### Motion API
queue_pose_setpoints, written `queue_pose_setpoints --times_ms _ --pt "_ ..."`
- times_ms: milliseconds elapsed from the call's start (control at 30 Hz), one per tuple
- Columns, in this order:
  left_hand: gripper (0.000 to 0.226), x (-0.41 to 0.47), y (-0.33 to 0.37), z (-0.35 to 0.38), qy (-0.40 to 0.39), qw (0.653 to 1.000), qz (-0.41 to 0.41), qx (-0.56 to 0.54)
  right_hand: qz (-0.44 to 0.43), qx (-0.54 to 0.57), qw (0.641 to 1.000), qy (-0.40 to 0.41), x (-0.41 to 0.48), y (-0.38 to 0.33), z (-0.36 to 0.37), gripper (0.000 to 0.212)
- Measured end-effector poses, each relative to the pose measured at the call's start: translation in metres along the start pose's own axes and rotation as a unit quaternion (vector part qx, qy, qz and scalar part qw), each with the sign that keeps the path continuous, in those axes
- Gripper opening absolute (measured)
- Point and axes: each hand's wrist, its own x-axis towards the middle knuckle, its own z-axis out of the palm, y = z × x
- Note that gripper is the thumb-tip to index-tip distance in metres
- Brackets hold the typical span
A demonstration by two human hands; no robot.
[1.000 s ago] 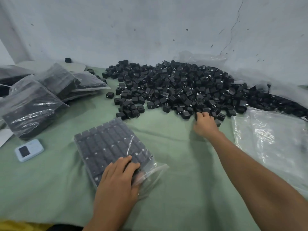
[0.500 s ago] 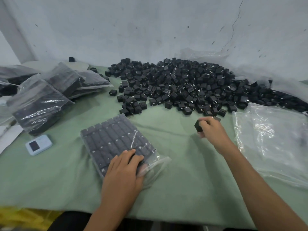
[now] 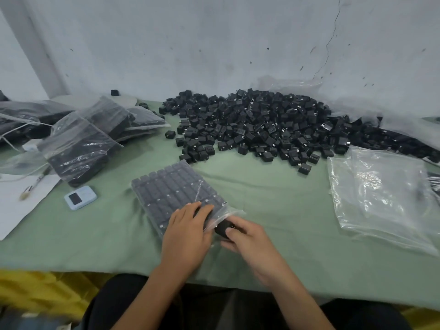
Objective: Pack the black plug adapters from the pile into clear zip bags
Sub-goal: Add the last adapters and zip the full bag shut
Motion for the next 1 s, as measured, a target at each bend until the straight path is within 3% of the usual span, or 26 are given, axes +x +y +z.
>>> queue_pose_setpoints --times_ms 167,300,433,500,600,667,767,933,1000 --pt "0.044 0.001 -0.002 0.003 0.003 1.000 0.000 0.010 -0.059 -0.150 0.980 0.120 0.013 0.008 0.014 0.030" --pt "0.043 0.000 -0.002 0.004 0.016 1.000 0.005 0.006 -0.095 -0.175 0.963 0.180 0.015 0.015 0.014 0.034" --pt "0.042 0.001 -0.003 0.006 0.020 1.000 0.005 0.004 -0.069 -0.161 0.972 0.158 0.018 0.019 0.019 0.034" --pt "0.041 0.001 -0.003 0.006 0.024 1.000 0.005 0.004 -0.078 -0.233 0.959 0.138 0.019 0.018 0.019 0.031" --pt "0.038 0.002 -0.002 0.007 0.031 1.000 0.004 -0.002 -0.094 -0.446 0.886 0.083 0.020 0.014 0.011 0.041" --pt "0.038 0.001 -0.003 0.007 0.033 0.999 0.004 -0.002 -0.090 -0.501 0.859 0.057 0.022 0.011 0.004 0.045" --pt "0.038 0.002 -0.003 0.007 0.034 0.999 0.005 -0.001 -0.098 -0.523 0.846 0.039 0.024 0.007 -0.004 0.037" --pt "0.038 0.002 -0.002 0.006 0.030 1.000 0.006 -0.001 -0.105 -0.490 0.865 0.020 0.030 0.010 -0.014 0.028" --pt "0.039 0.002 -0.002 0.005 0.025 1.000 0.006 -0.001 -0.107 -0.504 0.856 0.033 0.033 0.012 -0.015 0.026"
